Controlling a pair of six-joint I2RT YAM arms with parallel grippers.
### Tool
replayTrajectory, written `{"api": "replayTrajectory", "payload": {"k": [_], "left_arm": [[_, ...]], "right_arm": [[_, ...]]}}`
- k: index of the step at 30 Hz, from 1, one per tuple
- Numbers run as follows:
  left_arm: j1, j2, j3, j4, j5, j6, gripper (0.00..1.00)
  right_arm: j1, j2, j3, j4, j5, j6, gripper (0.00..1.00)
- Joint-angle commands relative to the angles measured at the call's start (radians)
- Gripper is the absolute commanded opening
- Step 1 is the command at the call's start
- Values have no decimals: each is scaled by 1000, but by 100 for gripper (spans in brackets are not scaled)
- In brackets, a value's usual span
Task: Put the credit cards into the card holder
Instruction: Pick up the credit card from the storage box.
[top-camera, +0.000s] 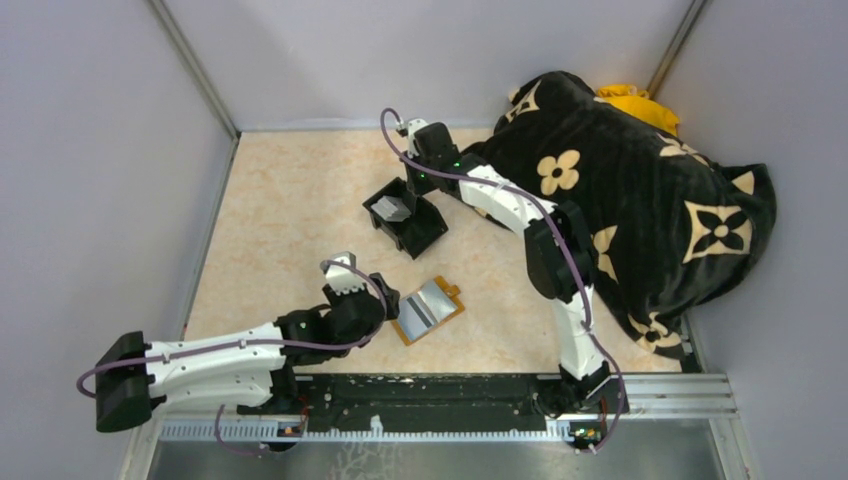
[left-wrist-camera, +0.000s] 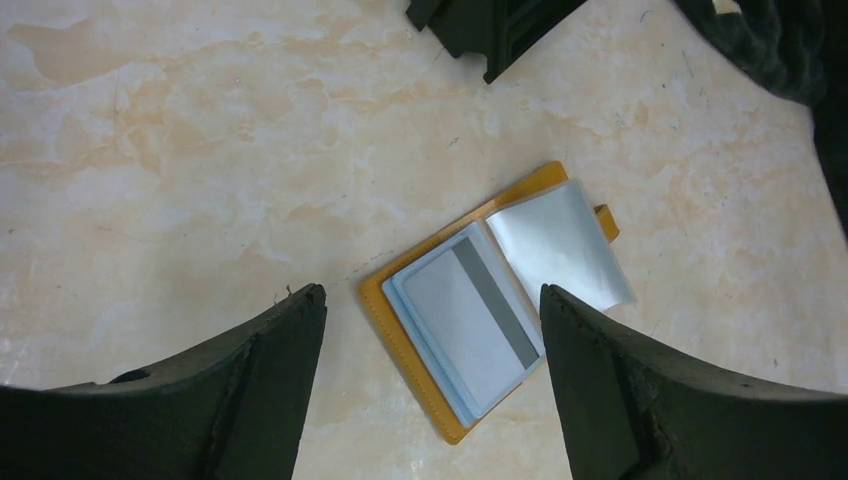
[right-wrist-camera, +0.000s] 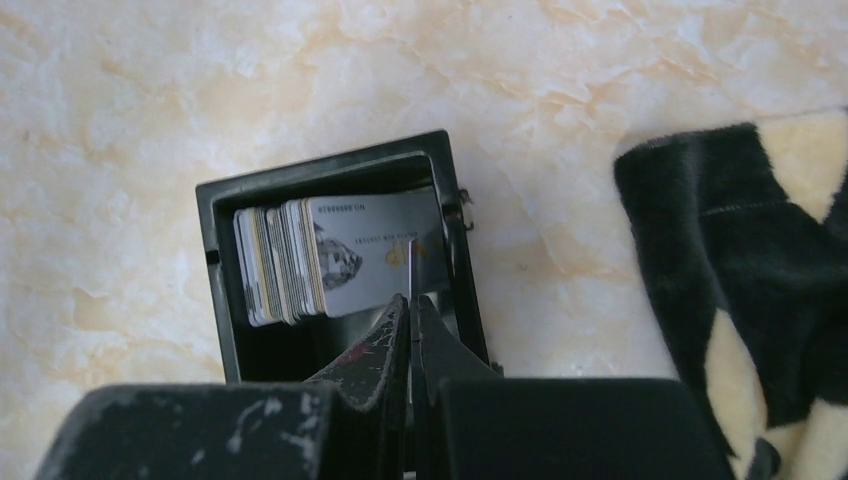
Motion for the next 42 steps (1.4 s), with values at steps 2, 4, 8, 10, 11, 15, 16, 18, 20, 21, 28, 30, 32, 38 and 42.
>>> {"api": "replayTrajectory", "payload": {"k": [2, 4, 8, 10, 11, 15, 16, 18, 20, 21, 28, 30, 32, 38, 42], "left_arm": [[12, 19, 59, 86, -49, 80, 86], [28, 10, 52, 148, -42, 155, 87], [68, -65, -4, 390, 54, 385, 88], [95, -108, -34, 479, 129, 470, 88], [112, -127, -47, 516, 175, 508, 89], [181, -166, -62, 625, 426, 642, 90], [192, -163, -59, 642, 487, 668, 90], [212, -143, -35, 652, 586, 710, 91], [226, -106, 8, 637, 667, 745, 91], [231, -84, 28, 624, 699, 757, 91], [255, 3, 104, 569, 855, 813, 84], [265, -10, 96, 567, 879, 820, 83], [282, -20, 85, 565, 912, 826, 81], [318, -24, 67, 554, 1031, 842, 72], [336, -8, 58, 556, 1114, 841, 60]], "right_arm": [[26, -181, -97, 107, 76, -45, 0], [26, -248, -140, 125, 70, -40, 0], [26, -371, -217, 107, 33, -32, 0], [24, -448, -272, 87, 7, -24, 0], [24, -496, -298, 79, -11, -19, 0], [25, -655, -434, 49, -81, -3, 0], [24, -690, -465, 41, -102, -1, 0], [25, -748, -527, 33, -151, 5, 0], [23, -795, -579, 26, -208, 12, 0], [23, -815, -601, 21, -233, 12, 0], [11, -924, -735, -31, -369, 6, 0], [1, -951, -769, -38, -410, 7, 0], [-7, -969, -795, -45, -453, 9, 0], [-15, -996, -858, -11, -545, 42, 0], [-26, -995, -884, 31, -600, 71, 0]]}}
